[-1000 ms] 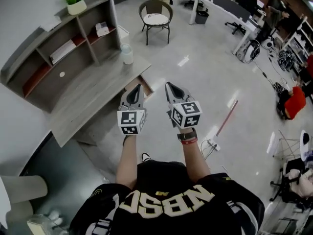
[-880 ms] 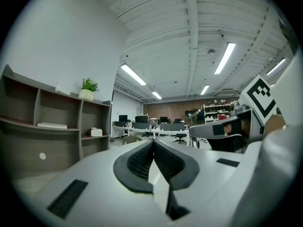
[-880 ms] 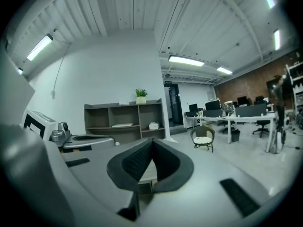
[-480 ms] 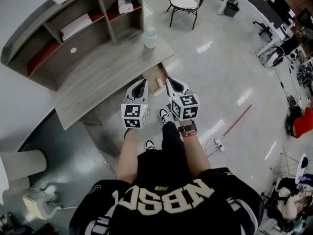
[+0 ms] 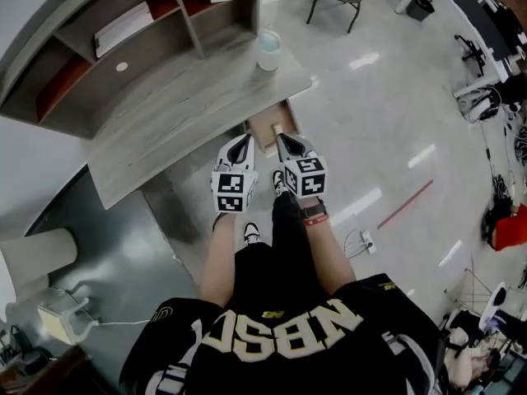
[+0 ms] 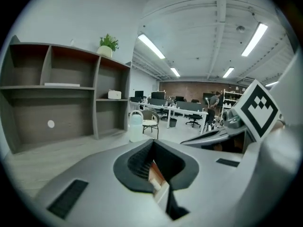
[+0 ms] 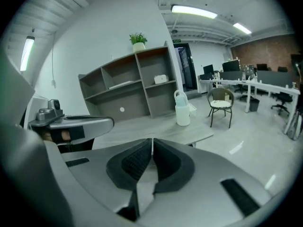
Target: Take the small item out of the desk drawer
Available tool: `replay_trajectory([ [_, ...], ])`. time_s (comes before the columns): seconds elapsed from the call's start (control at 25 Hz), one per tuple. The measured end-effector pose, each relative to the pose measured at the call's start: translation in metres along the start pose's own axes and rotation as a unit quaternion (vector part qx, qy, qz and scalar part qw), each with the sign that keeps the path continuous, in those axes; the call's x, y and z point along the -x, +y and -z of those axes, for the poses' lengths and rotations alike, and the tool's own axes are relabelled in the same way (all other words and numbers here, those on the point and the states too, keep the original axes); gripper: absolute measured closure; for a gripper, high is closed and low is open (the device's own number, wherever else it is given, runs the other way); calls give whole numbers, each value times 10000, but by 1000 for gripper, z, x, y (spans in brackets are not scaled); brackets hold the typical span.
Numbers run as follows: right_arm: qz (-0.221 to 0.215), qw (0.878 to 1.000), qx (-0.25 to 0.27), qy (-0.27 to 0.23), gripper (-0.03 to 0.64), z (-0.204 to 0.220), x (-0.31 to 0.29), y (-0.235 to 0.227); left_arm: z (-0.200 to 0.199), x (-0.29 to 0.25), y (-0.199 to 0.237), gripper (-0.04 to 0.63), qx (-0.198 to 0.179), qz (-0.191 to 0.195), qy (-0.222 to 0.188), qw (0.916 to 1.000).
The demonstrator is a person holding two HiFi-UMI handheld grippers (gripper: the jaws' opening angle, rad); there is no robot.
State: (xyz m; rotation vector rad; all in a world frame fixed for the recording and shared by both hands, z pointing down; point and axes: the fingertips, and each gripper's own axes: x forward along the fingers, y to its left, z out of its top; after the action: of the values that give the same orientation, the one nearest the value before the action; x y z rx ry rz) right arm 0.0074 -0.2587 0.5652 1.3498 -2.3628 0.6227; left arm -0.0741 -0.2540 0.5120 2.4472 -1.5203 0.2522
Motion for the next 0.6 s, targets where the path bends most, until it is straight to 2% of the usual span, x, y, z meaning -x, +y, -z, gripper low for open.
replay_trajectory([
  [0.36,-13,9972,169,729,597,52,-54,-34,45,-30,21,581,506,-168,376,9979],
  [0.6,-5,9928,314,1159,591,83,-86,-60,69,-46,15,580,853,149,448,9952],
])
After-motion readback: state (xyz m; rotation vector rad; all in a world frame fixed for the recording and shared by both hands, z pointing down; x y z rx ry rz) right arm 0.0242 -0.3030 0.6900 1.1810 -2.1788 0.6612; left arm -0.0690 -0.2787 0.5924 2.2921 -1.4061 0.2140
